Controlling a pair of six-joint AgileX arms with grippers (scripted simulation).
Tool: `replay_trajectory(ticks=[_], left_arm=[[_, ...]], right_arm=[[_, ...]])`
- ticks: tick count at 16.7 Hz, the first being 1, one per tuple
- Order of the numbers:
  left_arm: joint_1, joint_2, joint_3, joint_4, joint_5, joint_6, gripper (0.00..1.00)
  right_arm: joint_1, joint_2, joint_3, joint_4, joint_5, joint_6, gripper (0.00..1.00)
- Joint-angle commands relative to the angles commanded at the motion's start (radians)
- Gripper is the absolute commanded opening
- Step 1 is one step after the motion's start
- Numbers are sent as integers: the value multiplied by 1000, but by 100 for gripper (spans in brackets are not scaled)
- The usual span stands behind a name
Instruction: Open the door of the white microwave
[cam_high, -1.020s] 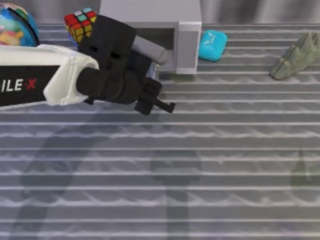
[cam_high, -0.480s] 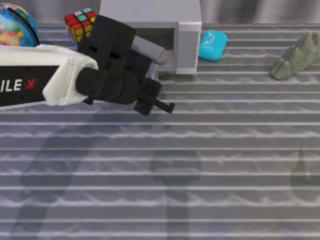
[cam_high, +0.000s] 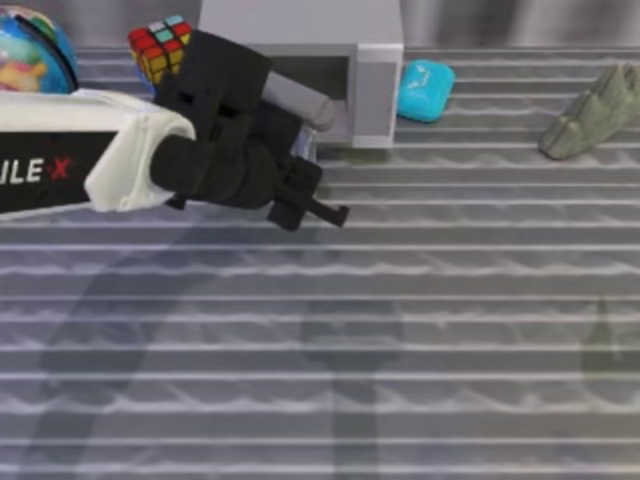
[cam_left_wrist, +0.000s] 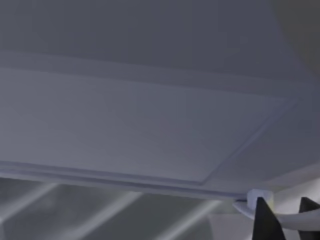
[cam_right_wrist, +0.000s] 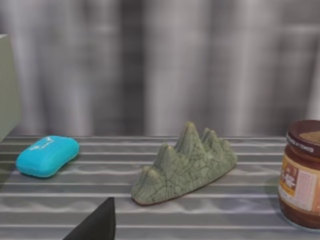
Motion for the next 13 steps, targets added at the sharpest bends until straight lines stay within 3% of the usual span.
replay_trajectory(ticks=[8,13], left_arm=[[0,0,0,0,0,0,0],[7,-9,-12,-3,28,26,0]], right_arm=[[0,0,0,0,0,0,100],[0,0,0,0,0,0,100]])
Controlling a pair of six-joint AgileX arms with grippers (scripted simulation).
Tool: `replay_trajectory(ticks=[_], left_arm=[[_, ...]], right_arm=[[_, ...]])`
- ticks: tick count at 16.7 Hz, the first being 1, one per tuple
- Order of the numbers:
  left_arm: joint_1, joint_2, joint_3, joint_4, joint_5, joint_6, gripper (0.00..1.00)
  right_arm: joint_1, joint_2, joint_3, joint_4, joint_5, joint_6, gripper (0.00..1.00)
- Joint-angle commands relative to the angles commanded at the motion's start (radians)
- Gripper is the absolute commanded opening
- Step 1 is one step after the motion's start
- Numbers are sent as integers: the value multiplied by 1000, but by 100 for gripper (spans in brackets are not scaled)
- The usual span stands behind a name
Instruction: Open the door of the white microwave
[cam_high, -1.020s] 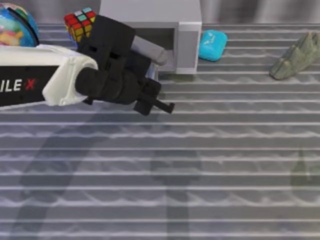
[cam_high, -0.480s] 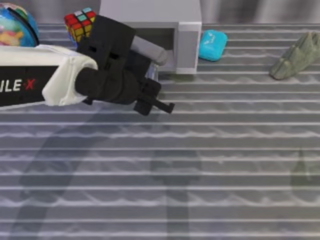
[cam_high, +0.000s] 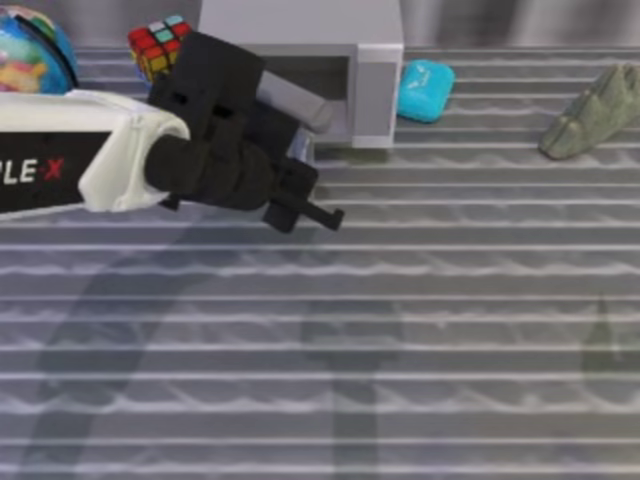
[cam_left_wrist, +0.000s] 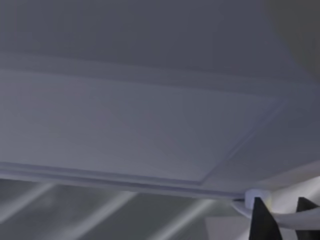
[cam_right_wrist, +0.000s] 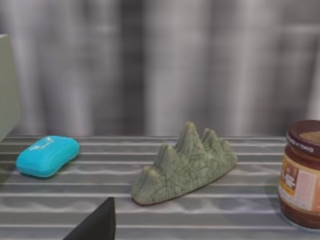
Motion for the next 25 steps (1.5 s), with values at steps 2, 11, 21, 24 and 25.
replay_trajectory(ticks=[2,11,21,24,25], left_arm=[[10,-9,-5,1,14,20,0],[23,-15,-17,-2,32,46,0],[23,-15,-17,-2,32,46,0],[23,-15,-17,-2,32,46,0],[23,-15,-17,-2,32,46,0]], right_arm=[[0,0,0,0,0,0,100],[0,0,0,0,0,0,100],[0,0,0,0,0,0,100],[0,0,0,0,0,0,100],[0,0,0,0,0,0,100]])
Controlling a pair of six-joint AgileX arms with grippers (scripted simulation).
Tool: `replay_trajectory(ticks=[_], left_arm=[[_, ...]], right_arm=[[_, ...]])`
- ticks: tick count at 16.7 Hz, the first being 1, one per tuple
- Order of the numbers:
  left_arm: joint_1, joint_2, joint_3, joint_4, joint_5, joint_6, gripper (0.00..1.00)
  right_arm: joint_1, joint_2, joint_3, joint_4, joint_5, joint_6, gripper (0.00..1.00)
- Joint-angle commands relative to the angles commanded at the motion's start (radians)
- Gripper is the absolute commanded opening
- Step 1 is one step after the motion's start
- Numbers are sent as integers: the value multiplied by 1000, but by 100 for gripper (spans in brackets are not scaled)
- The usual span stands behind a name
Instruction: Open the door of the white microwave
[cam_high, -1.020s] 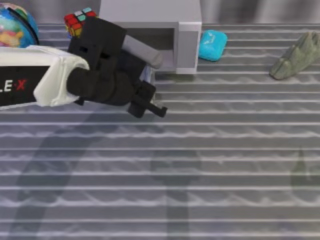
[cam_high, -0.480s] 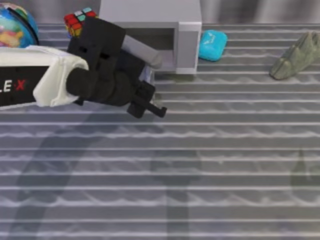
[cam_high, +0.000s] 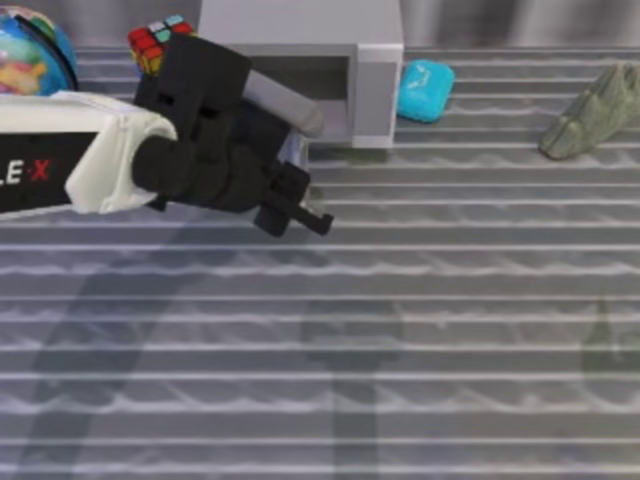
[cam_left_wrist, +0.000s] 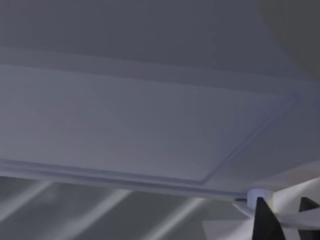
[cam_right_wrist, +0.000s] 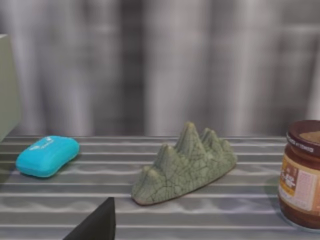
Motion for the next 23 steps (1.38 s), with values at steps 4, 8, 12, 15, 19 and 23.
replay_trajectory(ticks=[4,8,12,15,19,23], left_arm=[[0,0,0,0,0,0,0],[3,-4,-7,-5,22,17,0],[25,-18,-17,-9,52,63,0],[33,-20,-23,-13,63,78,0],[33,-20,-23,-13,63,78,0],[33,-20,-23,-13,63,78,0]], right_arm=[[0,0,0,0,0,0,100],[0,0,0,0,0,0,100],[0,0,0,0,0,0,100],[0,0,0,0,0,0,100],[0,0,0,0,0,0,100],[0,0,0,0,0,0,100]])
